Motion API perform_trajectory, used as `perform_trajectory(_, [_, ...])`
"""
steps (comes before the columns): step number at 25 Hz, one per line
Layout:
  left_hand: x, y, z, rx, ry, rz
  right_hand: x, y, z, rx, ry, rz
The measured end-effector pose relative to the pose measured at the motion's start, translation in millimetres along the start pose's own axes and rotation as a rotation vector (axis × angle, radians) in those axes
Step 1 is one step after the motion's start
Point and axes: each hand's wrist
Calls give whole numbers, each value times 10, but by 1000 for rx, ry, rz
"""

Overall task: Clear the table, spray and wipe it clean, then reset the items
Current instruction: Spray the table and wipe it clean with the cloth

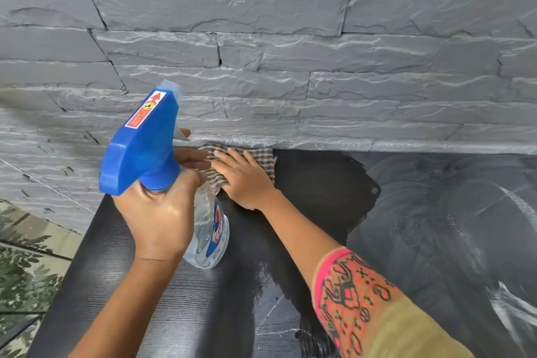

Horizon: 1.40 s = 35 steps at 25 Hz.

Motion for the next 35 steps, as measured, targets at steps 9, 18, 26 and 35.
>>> perform_trajectory(9, [-37,13,11,14,-41,54,-1192,-407,1396,-242,760,95])
perform_trajectory(18, [-10,6,9,14,-15,46,-190,-60,446,-186,318,-185])
perform_trajectory(26, [34,-9,-12,0,38,42,157,51,-117,76,-138,15])
perform_trajectory(35, [-32,11,24,7,-37,92,-1182,-336,1386,-117,367,119])
Point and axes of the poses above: each hand's wrist, its own z-axis away from the middle knuckle, its own y-axis out of the palm, x = y × z
